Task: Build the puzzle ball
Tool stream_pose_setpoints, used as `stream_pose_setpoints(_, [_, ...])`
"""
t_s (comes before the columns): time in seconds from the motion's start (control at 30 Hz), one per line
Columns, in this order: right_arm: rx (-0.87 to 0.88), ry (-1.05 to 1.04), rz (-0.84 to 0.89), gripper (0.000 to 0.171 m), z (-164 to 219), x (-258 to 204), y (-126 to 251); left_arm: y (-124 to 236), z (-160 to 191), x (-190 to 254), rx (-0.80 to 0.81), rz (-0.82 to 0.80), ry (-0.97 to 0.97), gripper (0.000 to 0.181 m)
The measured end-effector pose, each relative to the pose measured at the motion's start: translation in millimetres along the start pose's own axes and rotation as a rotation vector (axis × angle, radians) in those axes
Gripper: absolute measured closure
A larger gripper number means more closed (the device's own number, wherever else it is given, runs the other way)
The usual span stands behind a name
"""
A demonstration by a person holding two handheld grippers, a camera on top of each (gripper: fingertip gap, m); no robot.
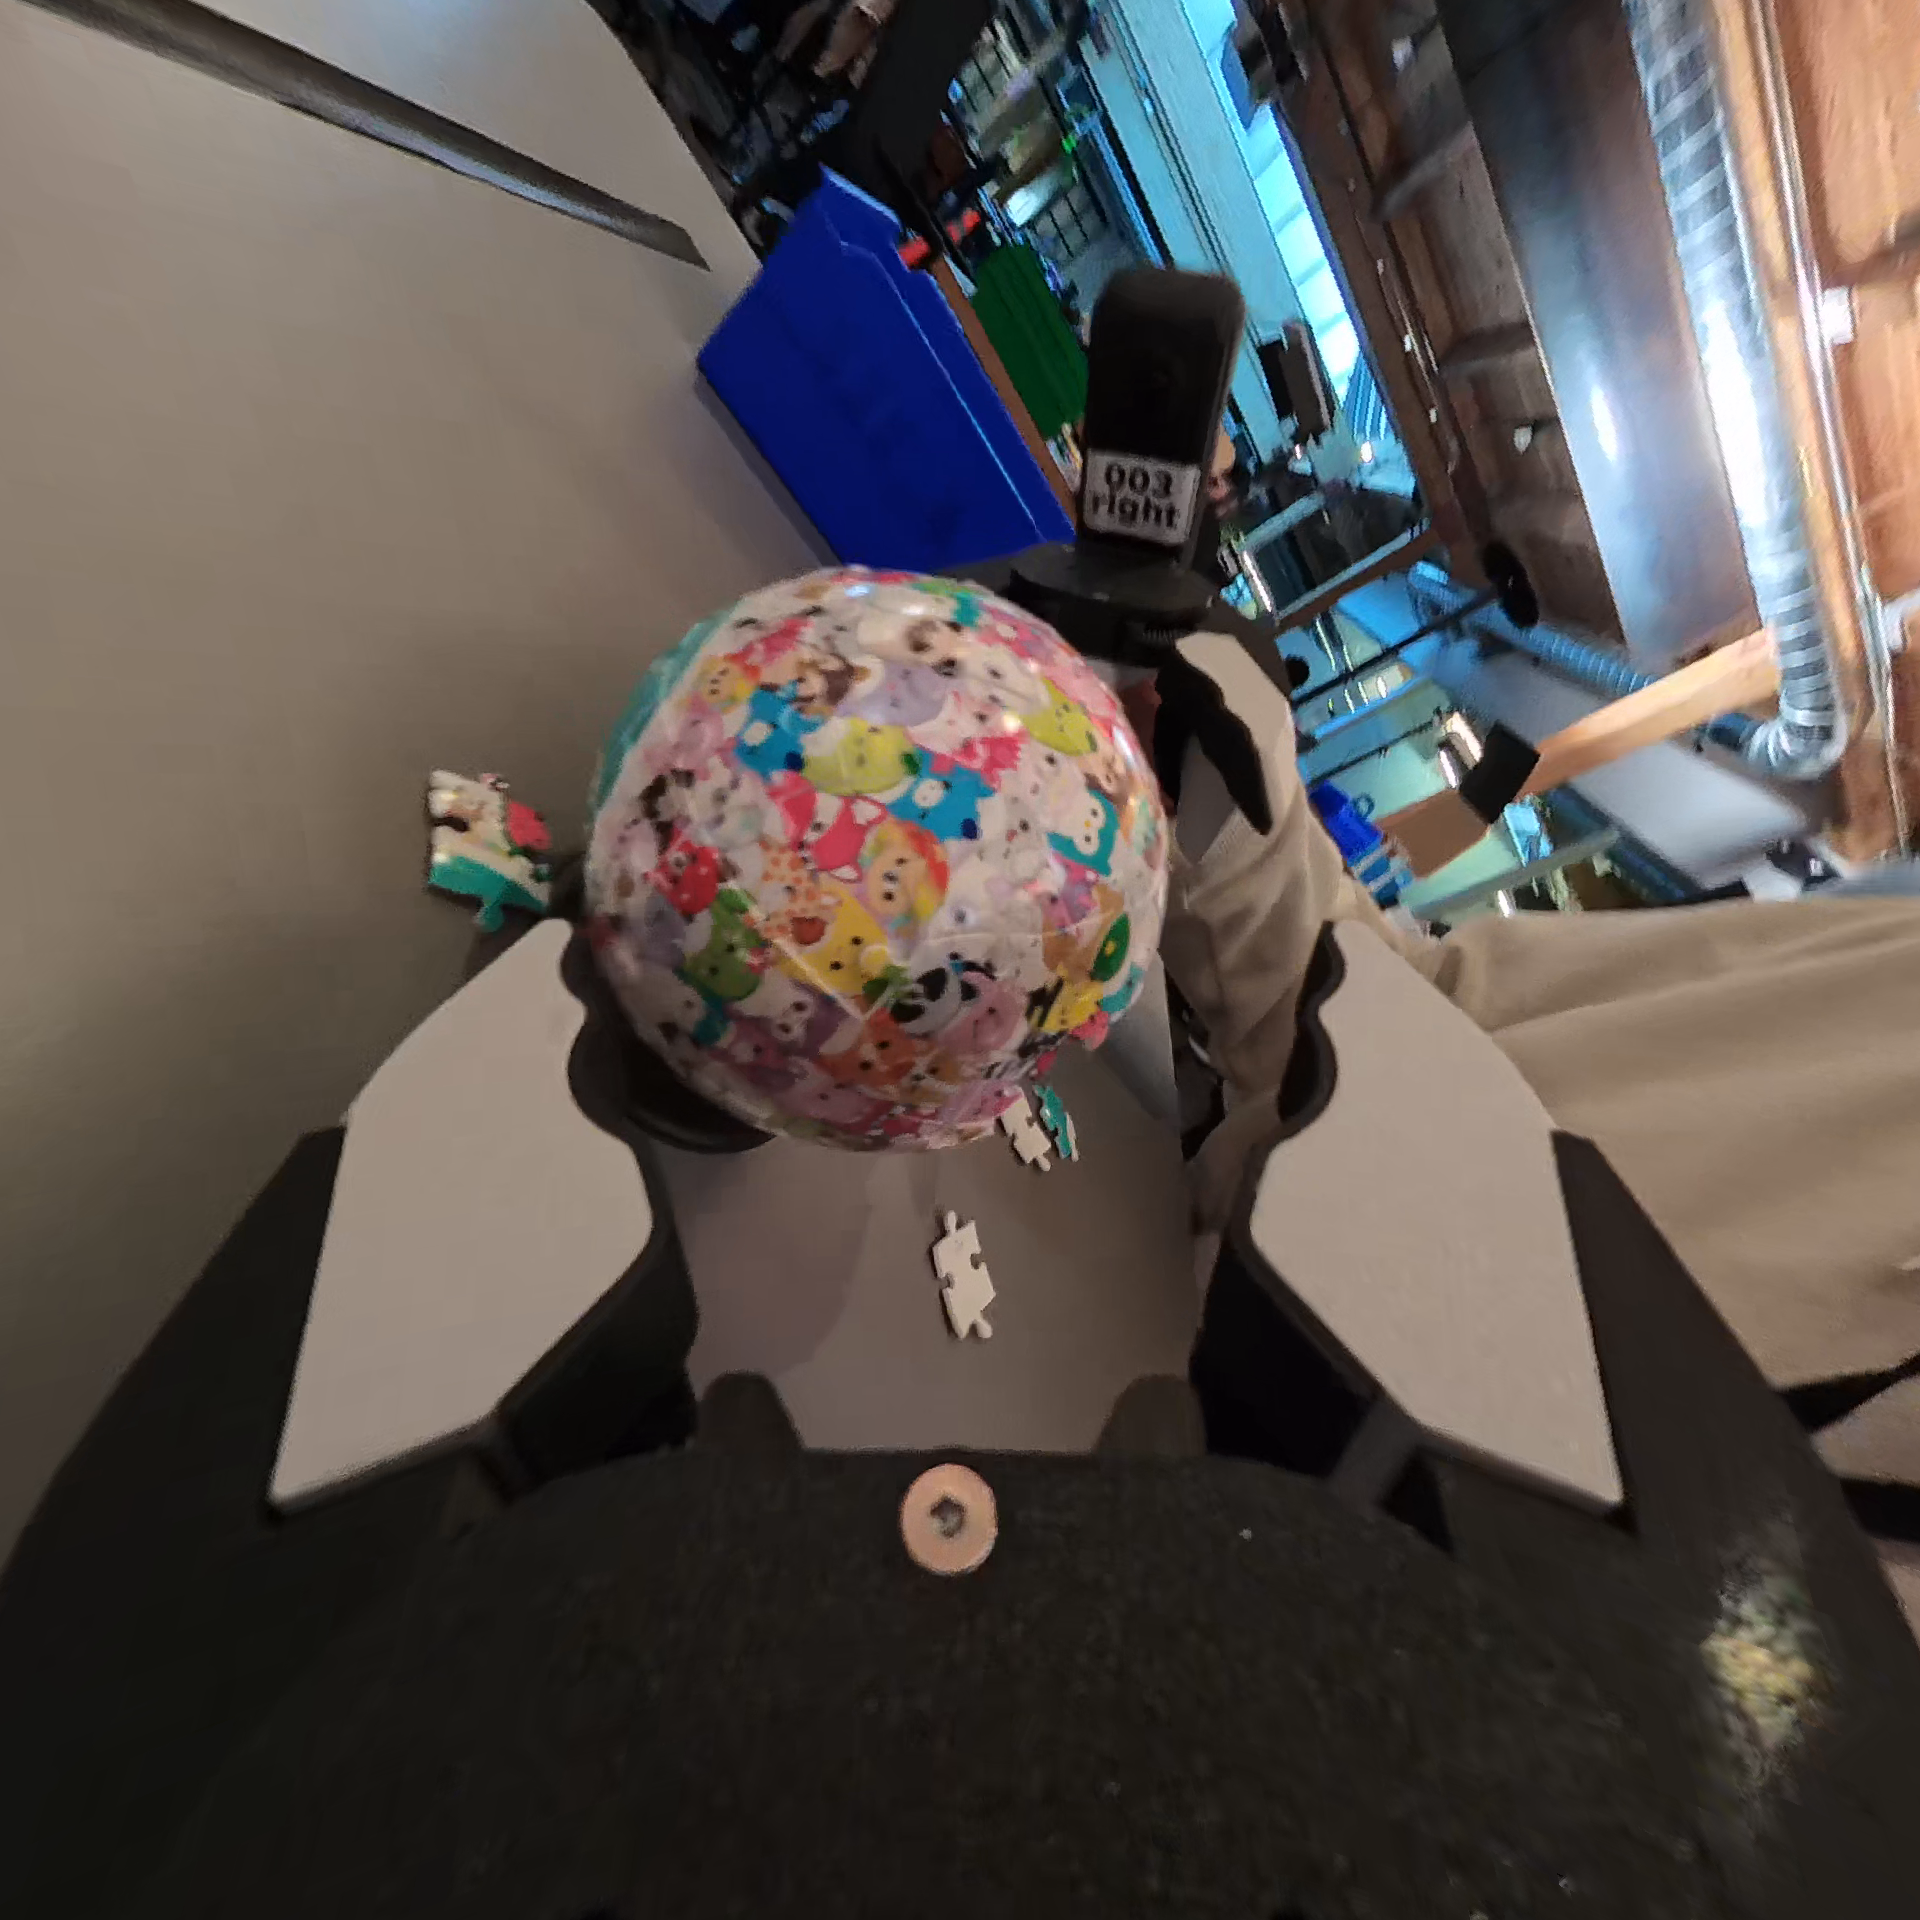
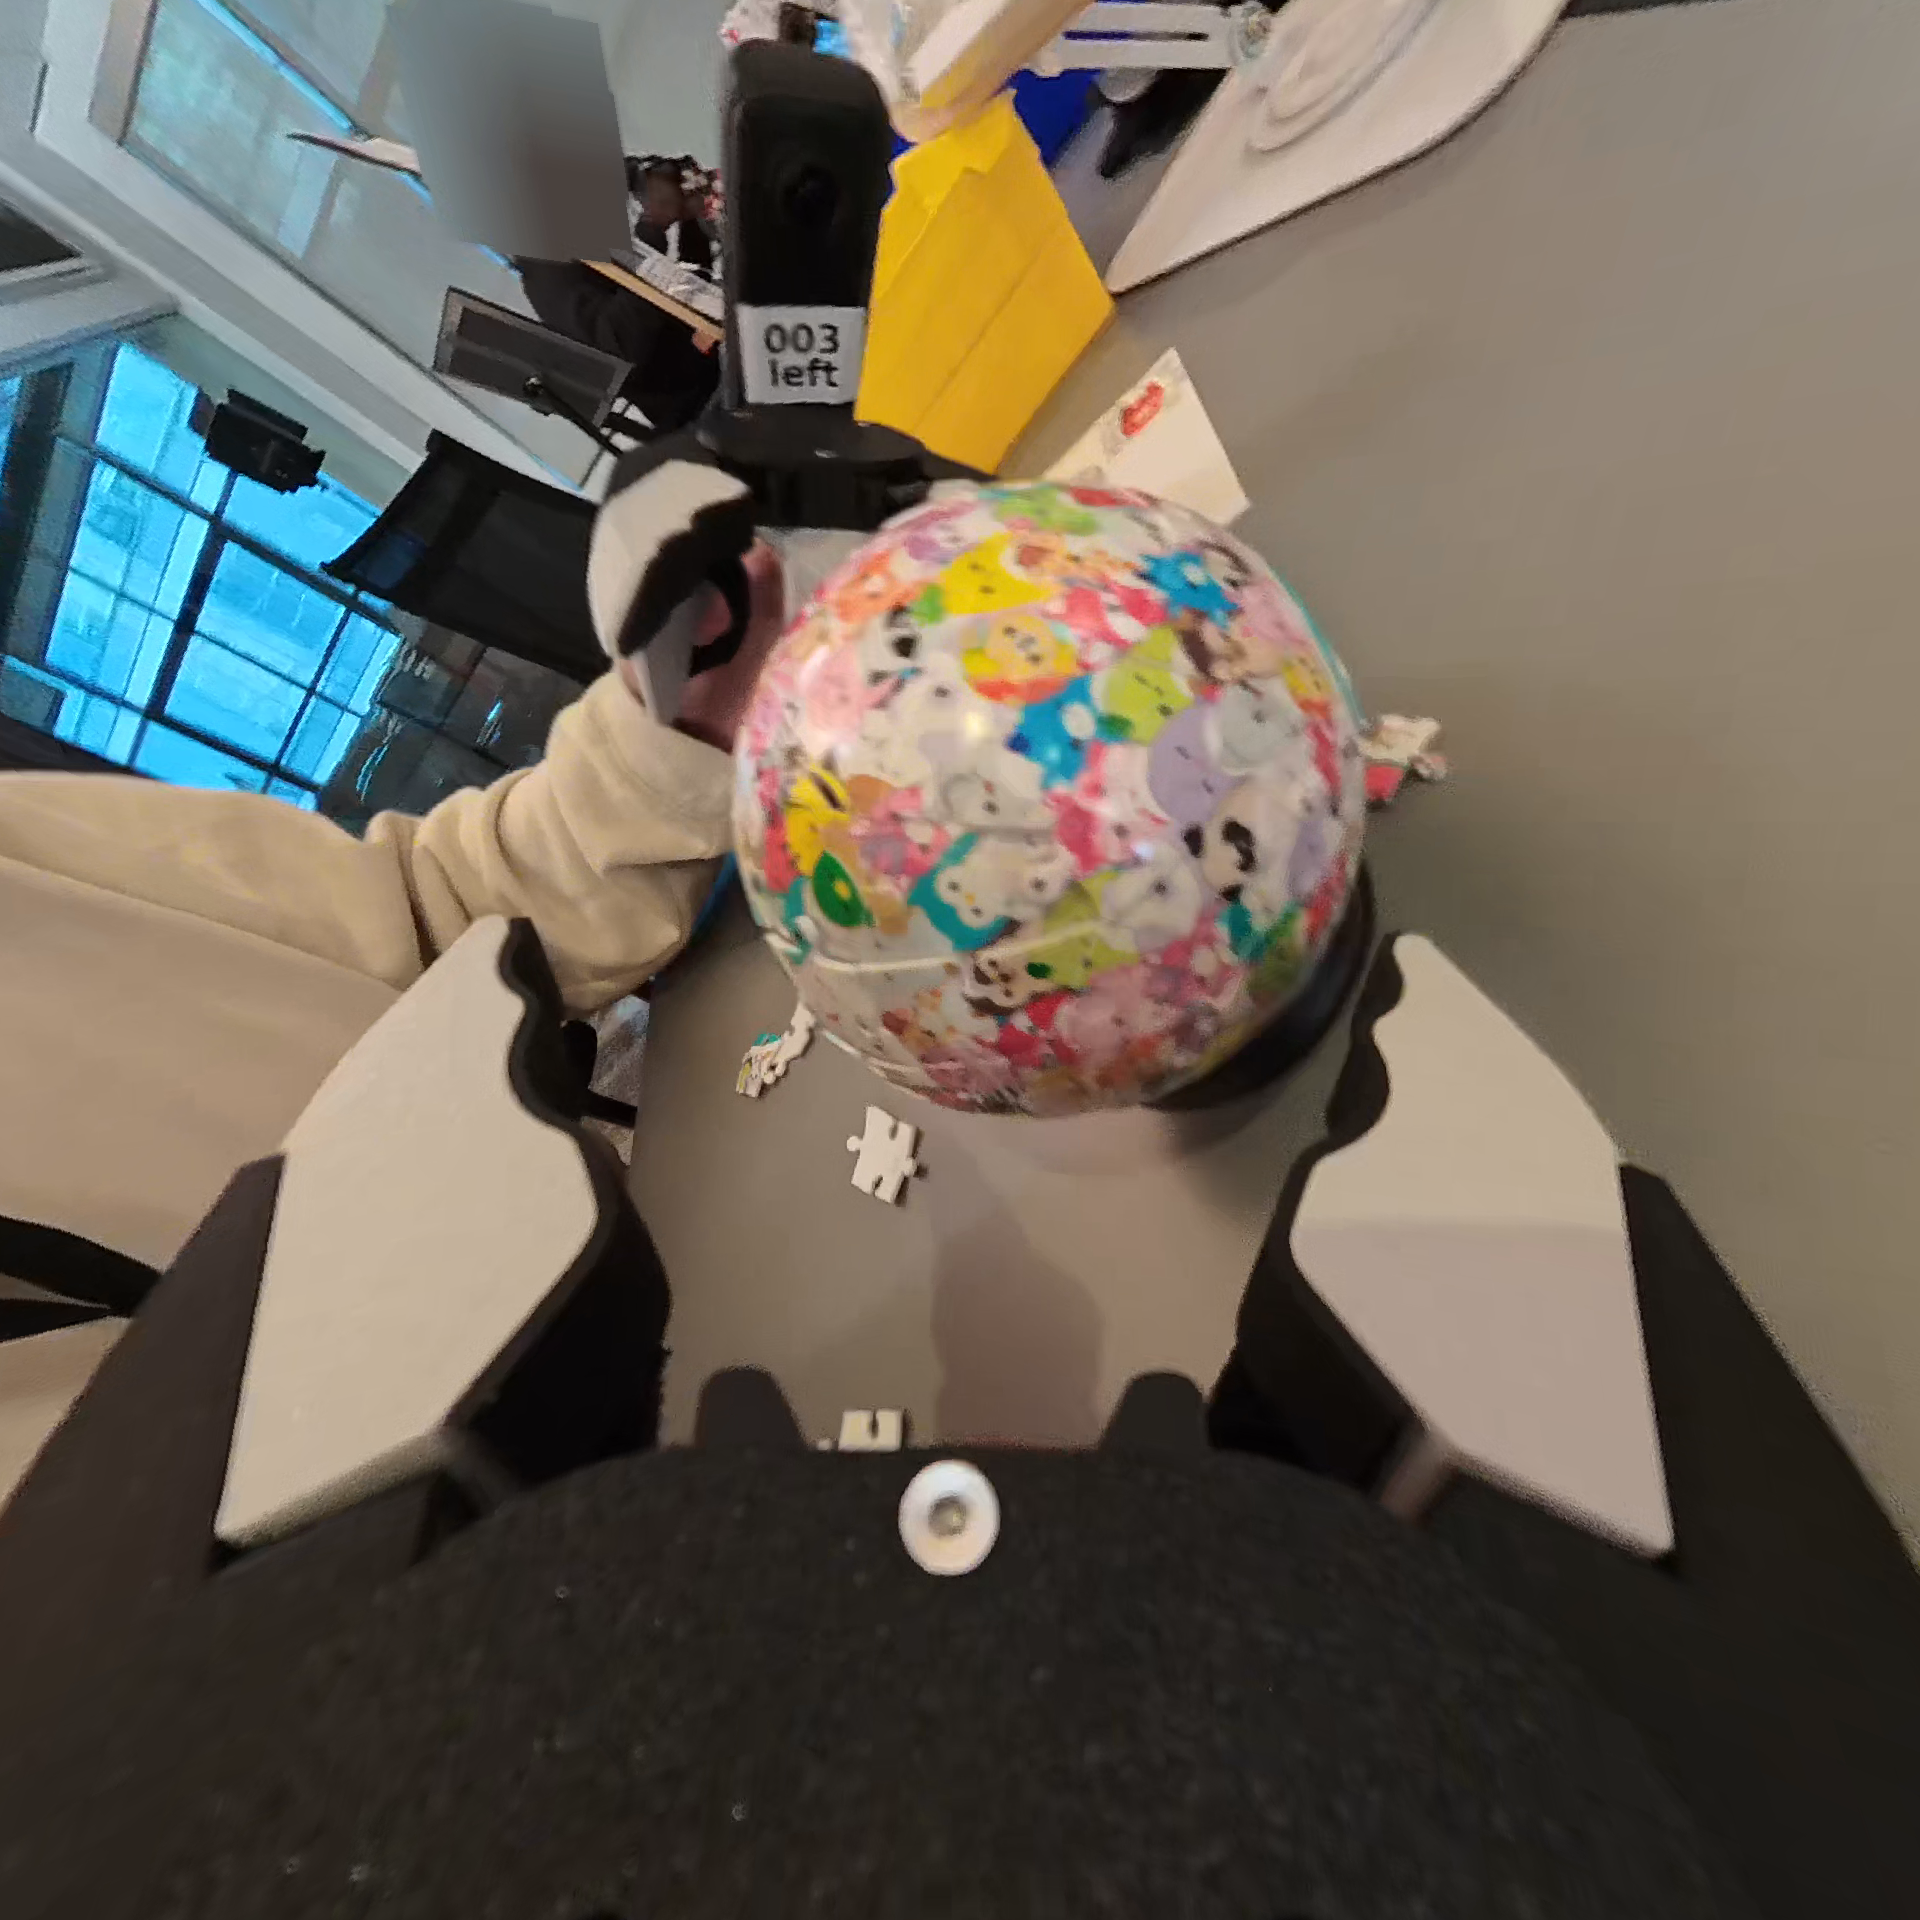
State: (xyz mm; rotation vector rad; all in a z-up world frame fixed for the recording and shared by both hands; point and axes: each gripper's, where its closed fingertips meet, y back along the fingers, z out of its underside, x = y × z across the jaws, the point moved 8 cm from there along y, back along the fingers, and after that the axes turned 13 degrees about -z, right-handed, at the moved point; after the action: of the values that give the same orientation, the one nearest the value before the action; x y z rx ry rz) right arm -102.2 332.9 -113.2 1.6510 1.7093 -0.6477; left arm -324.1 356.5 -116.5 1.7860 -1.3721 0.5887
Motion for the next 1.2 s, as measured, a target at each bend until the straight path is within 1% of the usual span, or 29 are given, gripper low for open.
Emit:
stream_pose_setpoints(0.07, [0.009,-0.076,0.043,0.034,4.6,6.1,7.8,3.2,-0.4,-7.8,0.011,-0.061,0.057,0.064])
stream_pose_setpoints(0.13, [0.028,-0.222,0.044,0.036,10.5,13.5,10.1,0.5,1.8,-13.3,-0.008,-0.081,0.116,0.068])
stream_pose_setpoints(0.17, [0.048,-0.303,0.007,0.035,12.6,15.4,8.5,-2.8,3.8,-14.1,-0.032,-0.065,0.162,0.064])
stream_pose_setpoints(0.23, [0.115,-0.411,-0.075,0.036,12.8,16.5,3.2,-9.8,8.4,-9.6,-0.068,0.005,0.235,0.067])
stream_pose_setpoints(0.33, [0.176,-0.499,-0.159,0.037,10.0,16.5,-7.1,-16.5,9.6,-5.2,-0.054,-0.001,0.257,0.064])
stream_pose_setpoints(0.37, [0.174,-0.507,-0.157,0.035,9.4,16.6,-10.3,-17.9,8.5,-4.2,-0.046,-0.011,0.258,0.063])
stream_pose_setpoints(0.4, [0.164,-0.495,-0.141,0.034,8.8,16.6,-12.9,-18.5,7.1,-3.3,-0.034,-0.021,0.257,0.06])
stream_pose_setpoints(0.5, [0.159,-0.462,-0.092,0.03,5.0,15.7,-17.5,-20.1,4.1,-1.4,-0.02,-0.055,0.238,0.061])
stream_pose_setpoints(0.67, [0.138,-0.36,0.007,0.031,-4.9,10.8,-20.9,-23.3,0.7,3.2,-0.002,-0.105,0.176,0.061])
stream_pose_setpoints(0.8, [0.091,-0.216,0.097,0.035,-14.5,5.6,-23.9,-23.4,1.6,2.3,0.038,-0.136,0.095,0.072])
stream_pose_setpoints(0.9, [0.025,-0.124,0.159,0.041,-11.5,5.2,-27.1,-22.5,6.0,0.4,0.076,-0.117,0.103,0.076])
stream_pose_setpoints(1.07, [0.042,-0.096,0.155,0.047,-6.6,9.4,-24.1,-20.8,10.7,-3.5,0.103,-0.088,0.128,0.075])
stream_pose_setpoints(1.13, [0.016,-0.124,0.156,0.04,1.1,12.5,-21.5,-19.1,14.0,-3.9,0.089,-0.096,0.122,0.072])
stream_pose_setpoints(1.2, [0.019,-0.177,0.108,0.039,9.6,14.7,-22.7,-18.1,18.3,-4.5,0.08,-0.108,0.117,0.067])
